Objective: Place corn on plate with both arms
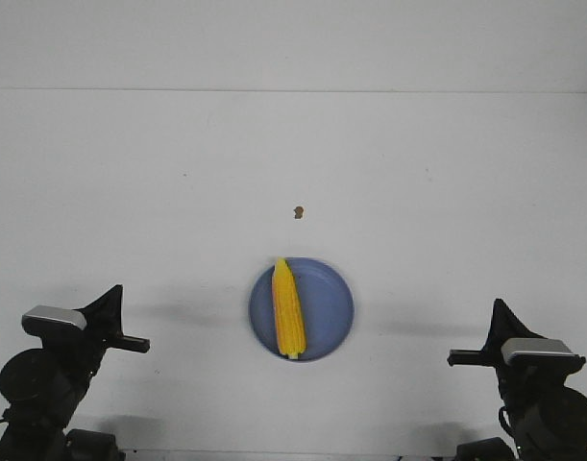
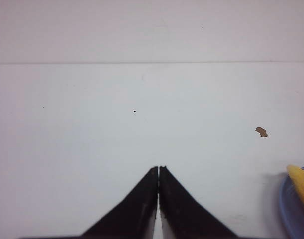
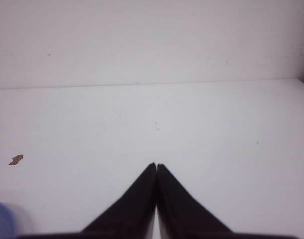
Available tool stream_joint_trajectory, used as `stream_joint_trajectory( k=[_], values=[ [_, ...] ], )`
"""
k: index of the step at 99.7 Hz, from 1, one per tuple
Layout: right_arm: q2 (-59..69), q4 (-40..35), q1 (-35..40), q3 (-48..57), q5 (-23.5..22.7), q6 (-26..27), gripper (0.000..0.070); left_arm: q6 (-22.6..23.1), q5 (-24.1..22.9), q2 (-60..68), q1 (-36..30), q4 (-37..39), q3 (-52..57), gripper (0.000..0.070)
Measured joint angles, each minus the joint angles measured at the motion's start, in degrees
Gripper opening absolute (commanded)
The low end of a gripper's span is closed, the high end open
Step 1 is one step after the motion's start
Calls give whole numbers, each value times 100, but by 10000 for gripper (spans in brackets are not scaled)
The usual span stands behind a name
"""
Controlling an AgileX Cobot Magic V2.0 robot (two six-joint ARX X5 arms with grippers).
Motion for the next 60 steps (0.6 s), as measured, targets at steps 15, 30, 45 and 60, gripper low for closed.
stream_joint_trajectory(
  k=[15, 30, 45, 60],
  values=[
    [0, 0, 0, 0, 0, -2, 0, 2, -2, -7, 0, 0, 0, 15],
    [0, 0, 0, 0, 0, 0, 0, 162, -2, -127, 0, 306, -26, 15],
    [0, 0, 0, 0, 0, -2, 0, 262, -2, -470, 33, 1176, -605, 15],
    [0, 0, 0, 0, 0, -2, 0, 299, -2, -909, 81, 1825, -1478, 15]
  ],
)
